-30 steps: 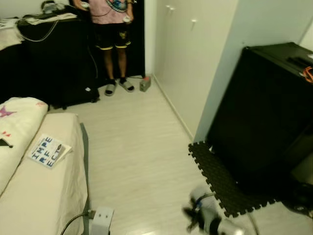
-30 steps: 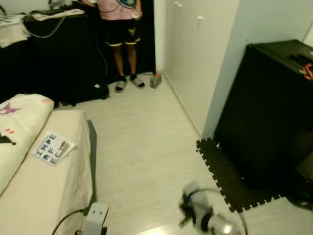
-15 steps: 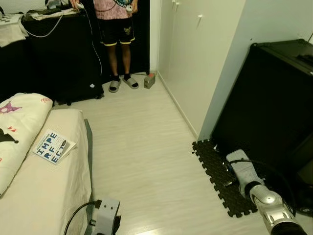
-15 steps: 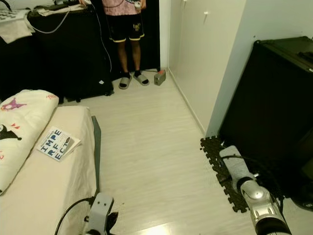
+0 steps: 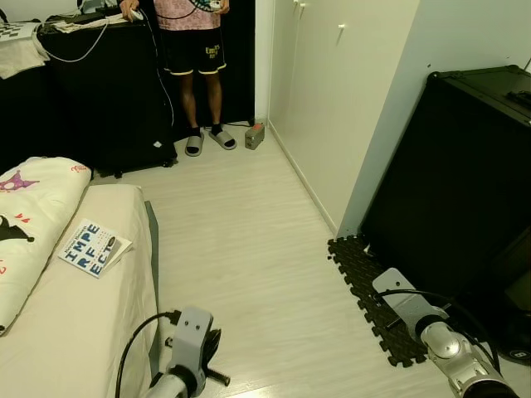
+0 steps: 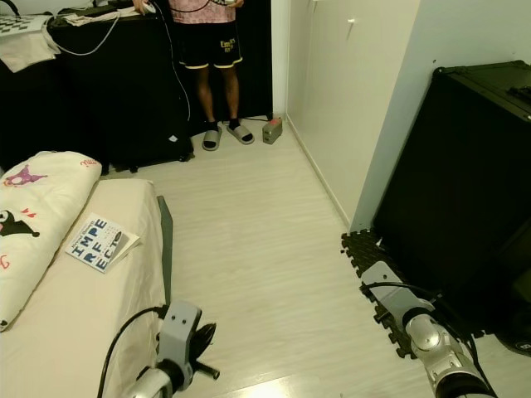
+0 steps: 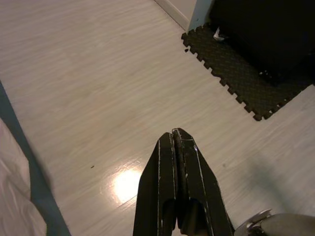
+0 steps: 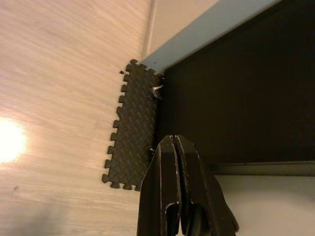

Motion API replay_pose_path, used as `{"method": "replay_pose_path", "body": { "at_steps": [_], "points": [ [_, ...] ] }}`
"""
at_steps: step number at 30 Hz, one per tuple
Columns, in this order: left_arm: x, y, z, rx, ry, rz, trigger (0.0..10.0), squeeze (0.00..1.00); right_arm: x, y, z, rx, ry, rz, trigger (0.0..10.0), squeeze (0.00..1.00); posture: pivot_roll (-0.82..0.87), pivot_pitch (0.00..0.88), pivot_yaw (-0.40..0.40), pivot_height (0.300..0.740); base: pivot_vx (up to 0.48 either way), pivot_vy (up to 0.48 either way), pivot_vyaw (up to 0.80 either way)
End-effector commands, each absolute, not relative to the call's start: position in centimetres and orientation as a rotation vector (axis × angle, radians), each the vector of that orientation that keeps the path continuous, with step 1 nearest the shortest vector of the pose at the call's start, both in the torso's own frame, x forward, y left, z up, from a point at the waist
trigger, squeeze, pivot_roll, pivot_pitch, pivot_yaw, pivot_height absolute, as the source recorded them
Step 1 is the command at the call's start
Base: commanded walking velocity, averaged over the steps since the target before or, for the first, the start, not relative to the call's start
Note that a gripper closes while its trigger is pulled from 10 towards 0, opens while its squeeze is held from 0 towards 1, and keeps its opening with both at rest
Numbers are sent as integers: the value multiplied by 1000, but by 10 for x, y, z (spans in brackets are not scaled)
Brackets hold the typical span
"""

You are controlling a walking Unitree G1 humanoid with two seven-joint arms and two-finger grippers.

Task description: Clean up the room

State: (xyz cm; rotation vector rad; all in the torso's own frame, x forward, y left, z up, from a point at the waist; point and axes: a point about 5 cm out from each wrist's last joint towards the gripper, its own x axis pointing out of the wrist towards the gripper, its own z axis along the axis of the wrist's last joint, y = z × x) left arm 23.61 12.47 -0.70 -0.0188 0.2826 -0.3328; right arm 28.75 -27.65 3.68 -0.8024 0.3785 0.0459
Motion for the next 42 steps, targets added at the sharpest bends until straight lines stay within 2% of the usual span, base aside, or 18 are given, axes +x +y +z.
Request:
{"method": "replay_pose_path", "body": {
  "at_steps": [1, 5, 15, 20, 42],
  "points": [
    [231, 131, -11, -45, 315, -306, 10000, 0, 287, -268, 31, -825, 389, 43, 10000, 0, -65, 96, 25, 740, 0, 0, 0],
    [228, 138, -13, -50, 325, -288, 10000, 0, 288, -257, 26, -831, 393, 28, 10000, 0, -74, 85, 31, 740, 0, 0, 0],
    [228, 143, -9, -64, 322, -196, 10000, 0, 290, -239, 20, -827, 351, 11, 10000, 0, -37, 76, -19, 740, 0, 0, 0],
    [228, 148, -10, -61, 329, -186, 10000, 0, 287, -241, 16, -714, 390, 21, 10000, 0, -31, 81, -18, 740, 0, 0, 0],
    [228, 153, 1, -48, 264, -183, 10000, 0, 282, -258, 19, -730, 384, -8, 10000, 0, -19, 97, -47, 740, 0, 0, 0]
  ]
}}
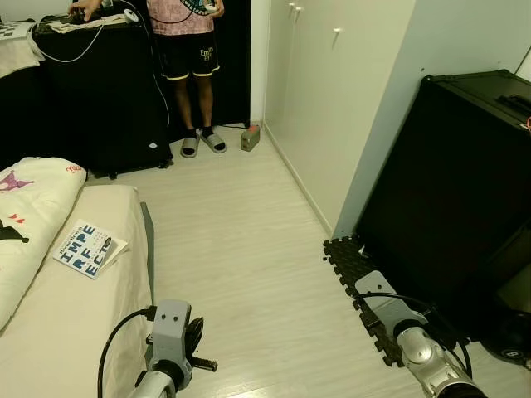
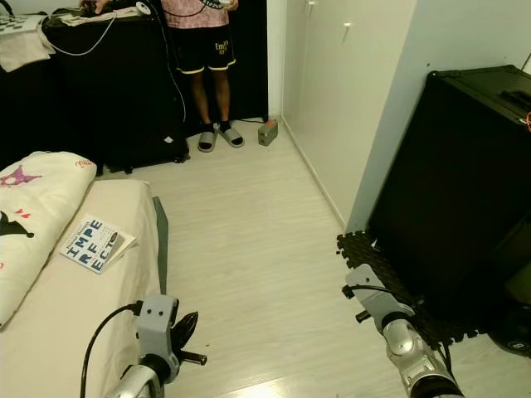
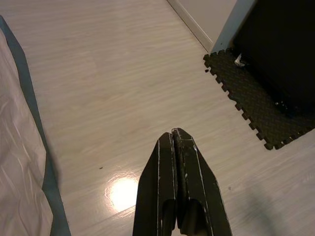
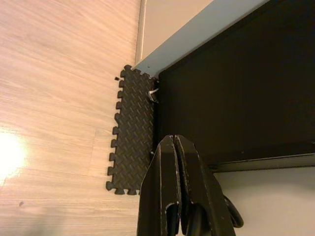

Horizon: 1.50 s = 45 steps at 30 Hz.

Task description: Clean up the room

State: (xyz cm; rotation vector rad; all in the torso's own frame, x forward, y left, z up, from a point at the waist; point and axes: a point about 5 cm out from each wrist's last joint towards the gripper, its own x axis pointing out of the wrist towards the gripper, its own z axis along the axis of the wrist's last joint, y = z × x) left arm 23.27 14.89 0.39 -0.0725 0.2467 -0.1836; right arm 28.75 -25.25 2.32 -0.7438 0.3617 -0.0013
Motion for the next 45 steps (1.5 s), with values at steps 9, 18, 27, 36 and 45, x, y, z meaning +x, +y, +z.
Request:
{"method": "replay_pose_path", "body": {
  "at_steps": [9, 18, 27, 36, 45],
  "points": [
    [225, 153, -2, -46, 275, -181, 10000, 0, 283, -262, 21, -729, 382, -11, 10000, 0, -25, 94, -47, 740, 0, 0, 0],
    [226, 151, -3, -47, 280, -178, 10000, 0, 284, -264, 23, -729, 385, -12, 10000, 0, -31, 92, -47, 740, 0, 0, 0],
    [225, 152, -4, -41, 294, -180, 10000, 0, 285, -264, 24, -729, 385, -12, 10000, 0, -29, 94, -35, 740, 0, 0, 0],
    [221, 151, -7, -39, 306, -177, 10000, 0, 285, -265, 24, -728, 386, -13, 10000, 0, -26, 94, -39, 740, 0, 0, 0],
    [222, 150, -9, -36, 313, -185, 10000, 0, 285, -265, 24, -728, 386, -13, 10000, 0, -25, 93, -32, 740, 0, 0, 0]
  ]
}}
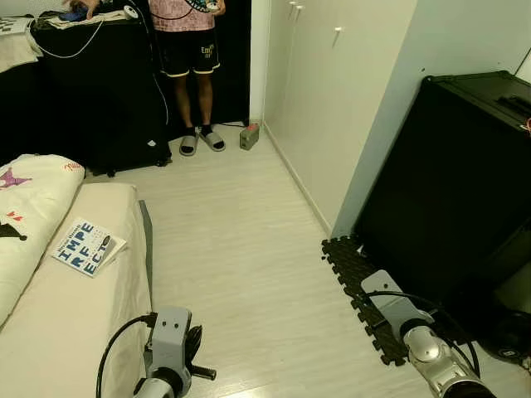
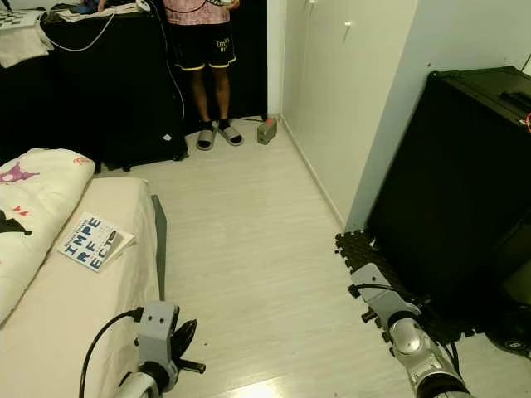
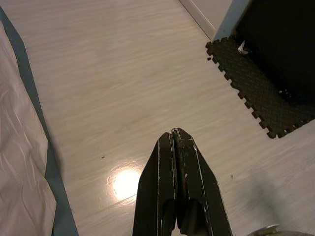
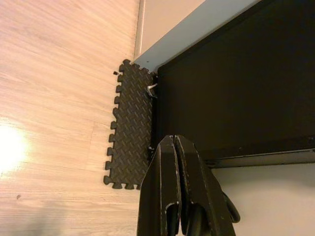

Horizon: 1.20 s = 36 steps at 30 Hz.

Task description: Clean up the room

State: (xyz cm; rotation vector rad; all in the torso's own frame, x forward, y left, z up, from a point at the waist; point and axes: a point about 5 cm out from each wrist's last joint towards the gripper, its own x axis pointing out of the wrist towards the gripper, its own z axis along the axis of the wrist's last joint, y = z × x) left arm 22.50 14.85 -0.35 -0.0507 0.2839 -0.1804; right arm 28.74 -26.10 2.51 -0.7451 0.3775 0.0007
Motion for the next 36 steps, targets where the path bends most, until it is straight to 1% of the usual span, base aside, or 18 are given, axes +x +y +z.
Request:
{"method": "replay_pose_path", "body": {
  "at_steps": [1, 9, 18, 36],
  "points": [
    [222, 150, -8, -37, 311, -184, 10000, 0, 285, -265, 24, -728, 386, -13, 10000, 0, -25, 93, -32, 740, 0, 0, 0],
    [225, 153, -7, -31, 313, -190, 10000, 0, 286, -263, 24, -727, 384, -11, 10000, 0, -41, 99, -9, 740, 0, 0, 0],
    [226, 150, -7, -33, 315, -198, 10000, 0, 287, -262, 24, -727, 384, -10, 10000, 0, -35, 99, -10, 740, 0, 0, 0],
    [226, 153, -9, -24, 327, -194, 10000, 0, 288, -261, 25, -727, 385, -11, 10000, 0, -31, 94, -2, 740, 0, 0, 0]
  ]
}}
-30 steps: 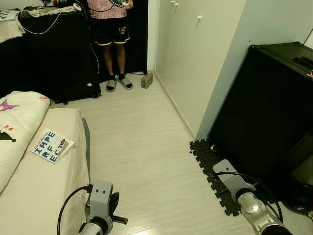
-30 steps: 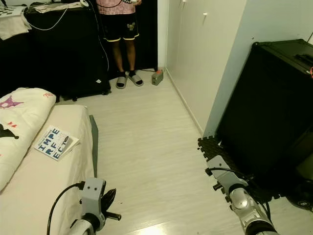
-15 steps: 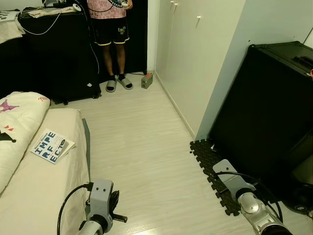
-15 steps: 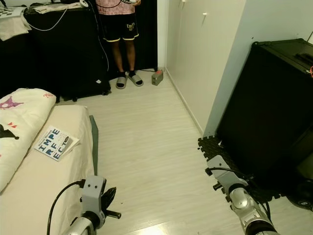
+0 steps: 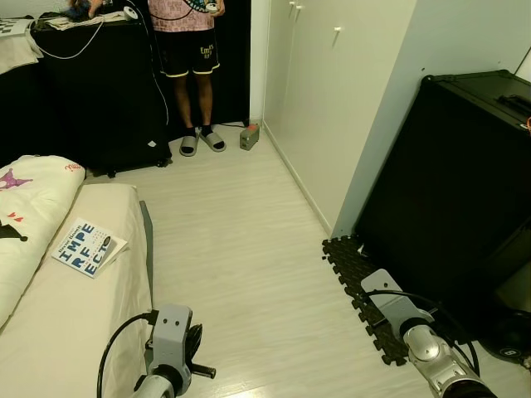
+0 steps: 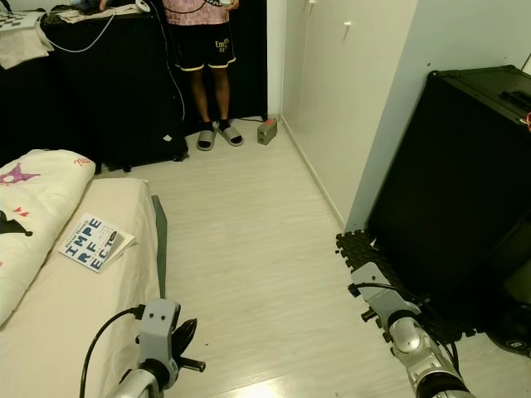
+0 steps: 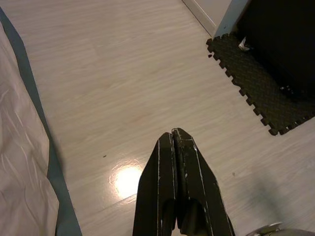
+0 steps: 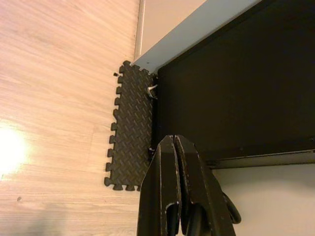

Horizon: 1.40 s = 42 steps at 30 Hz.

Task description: Clean up the room

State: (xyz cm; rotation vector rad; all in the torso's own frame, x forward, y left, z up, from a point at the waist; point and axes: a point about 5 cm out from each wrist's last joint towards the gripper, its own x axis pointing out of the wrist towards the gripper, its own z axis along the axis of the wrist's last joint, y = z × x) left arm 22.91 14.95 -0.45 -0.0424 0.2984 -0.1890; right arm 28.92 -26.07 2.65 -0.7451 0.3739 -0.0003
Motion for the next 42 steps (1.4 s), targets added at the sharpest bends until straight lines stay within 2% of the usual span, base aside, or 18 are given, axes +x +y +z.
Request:
{"method": "replay_pose_path", "body": {
  "at_steps": [1, 15, 18, 22, 28, 29, 32, 33, 34, 35, 36, 37, 39, 42],
  "points": [
    [226, 153, -9, -20, 329, -198, 10000, 0, 288, -261, 25, -727, 385, -10, 10000, 0, -26, 91, -1, 740, 0, 0, 0],
    [228, 164, -13, -10, 355, -135, 10000, 0, 289, -248, 21, -721, 376, -1, 10000, 0, -33, 66, 3, 740, 0, 0, 0],
    [229, 166, -13, -8, 357, -133, 10000, 0, 290, -238, 19, -706, 359, 62, 10000, 0, -28, 59, 0, 740, 0, 0, 0],
    [231, 173, -11, -9, 351, -104, 10000, 0, 290, -230, 17, -781, 332, 69, 10000, 0, -8, 53, -16, 740, 0, 0, 0],
    [230, 175, -10, -28, 343, -63, 10000, 0, 289, -239, 15, -693, 400, 31, 10000, 0, -4, 58, -16, 740, 0, 0, 0],
    [230, 174, -11, -29, 345, -62, 10000, 0, 288, -245, 16, -665, 415, 0, 10000, 0, -14, 55, -9, 740, 0, 0, 0],
    [231, 172, -13, -26, 356, -74, 10000, 0, 291, -259, 26, -315, 390, -56, 10000, 0, -28, 57, 3, 740, 0, 0, 0],
    [231, 172, -13, -26, 356, -74, 10000, 0, 291, -259, 26, -315, 390, -56, 10000, 0, -28, 57, 3, 740, 0, 0, 0],
    [232, 174, -12, -20, 356, -81, 10000, 0, 292, -245, 34, -21, 371, 163, 10000, 0, -28, 51, -4, 740, 0, 0, 0],
    [233, 174, -12, -15, 355, -86, 10000, 0, 290, -232, 44, 176, 316, 360, 10000, 0, -28, 55, -2, 740, 0, 0, 0],
    [233, 174, -12, -15, 355, -86, 10000, 0, 290, -232, 44, 176, 316, 360, 10000, 0, -28, 55, -2, 740, 0, 0, 0],
    [234, 176, -12, -12, 358, -85, 10000, 0, 283, -215, 50, 309, 343, 532, 10000, 0, -34, 53, 6, 740, 0, 0, 0],
    [232, 175, -15, -8, 372, -85, 10000, 0, 262, -187, 53, 353, 451, 781, 10000, 0, -43, 61, 12, 740, 0, 0, 0],
    [231, 174, -17, -5, 378, -86, 10000, 0, 253, -179, 52, 347, 503, 849, 10000, 0, -43, 61, 12, 740, 0, 0, 0]
  ]
}}
